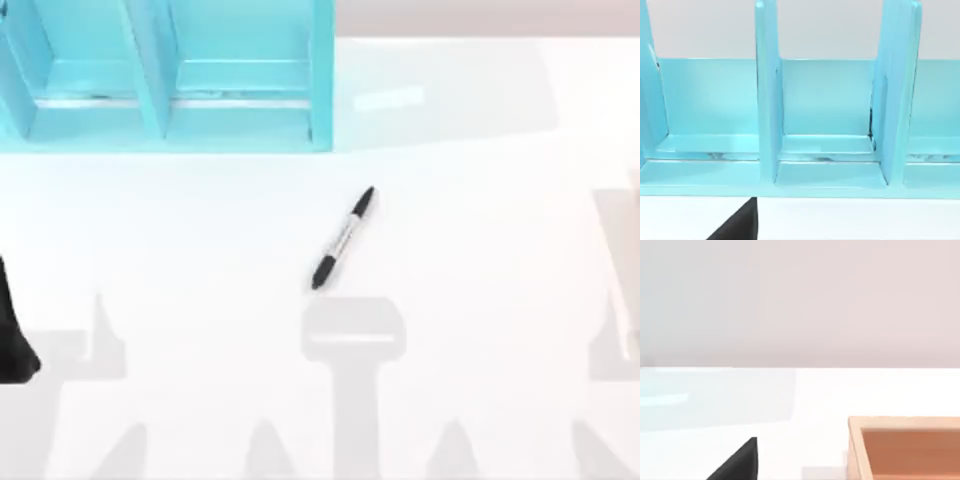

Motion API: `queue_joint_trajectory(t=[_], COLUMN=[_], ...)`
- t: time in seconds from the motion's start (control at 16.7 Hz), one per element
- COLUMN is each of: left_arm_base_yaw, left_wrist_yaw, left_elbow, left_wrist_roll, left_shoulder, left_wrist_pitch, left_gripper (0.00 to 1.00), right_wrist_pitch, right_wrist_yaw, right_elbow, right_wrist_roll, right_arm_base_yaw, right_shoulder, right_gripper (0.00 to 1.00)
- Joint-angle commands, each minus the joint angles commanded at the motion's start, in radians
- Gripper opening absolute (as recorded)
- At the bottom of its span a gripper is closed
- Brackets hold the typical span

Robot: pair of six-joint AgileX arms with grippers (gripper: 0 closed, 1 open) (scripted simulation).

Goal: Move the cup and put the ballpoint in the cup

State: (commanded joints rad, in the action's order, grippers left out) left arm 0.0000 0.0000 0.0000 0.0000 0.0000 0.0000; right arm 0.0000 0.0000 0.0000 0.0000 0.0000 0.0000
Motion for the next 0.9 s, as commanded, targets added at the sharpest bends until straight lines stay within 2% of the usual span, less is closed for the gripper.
queue_joint_trajectory(t=[0.24, 0.42, 0.9], left_arm_base_yaw=[0.0, 0.0, 0.0], left_wrist_yaw=[0.0, 0.0, 0.0], left_elbow=[0.0, 0.0, 0.0], left_wrist_roll=[0.0, 0.0, 0.0], left_shoulder=[0.0, 0.0, 0.0], left_wrist_pitch=[0.0, 0.0, 0.0], left_gripper=[1.0, 1.0, 1.0], right_wrist_pitch=[-0.029, -0.137, -0.637], right_wrist_yaw=[0.0, 0.001, 0.002], right_elbow=[0.031, 0.156, 0.783], right_wrist_roll=[-0.01, -0.048, -0.228], right_arm_base_yaw=[-0.011, -0.052, -0.239], right_shoulder=[0.031, 0.157, 0.883], right_gripper=[1.0, 1.0, 1.0])
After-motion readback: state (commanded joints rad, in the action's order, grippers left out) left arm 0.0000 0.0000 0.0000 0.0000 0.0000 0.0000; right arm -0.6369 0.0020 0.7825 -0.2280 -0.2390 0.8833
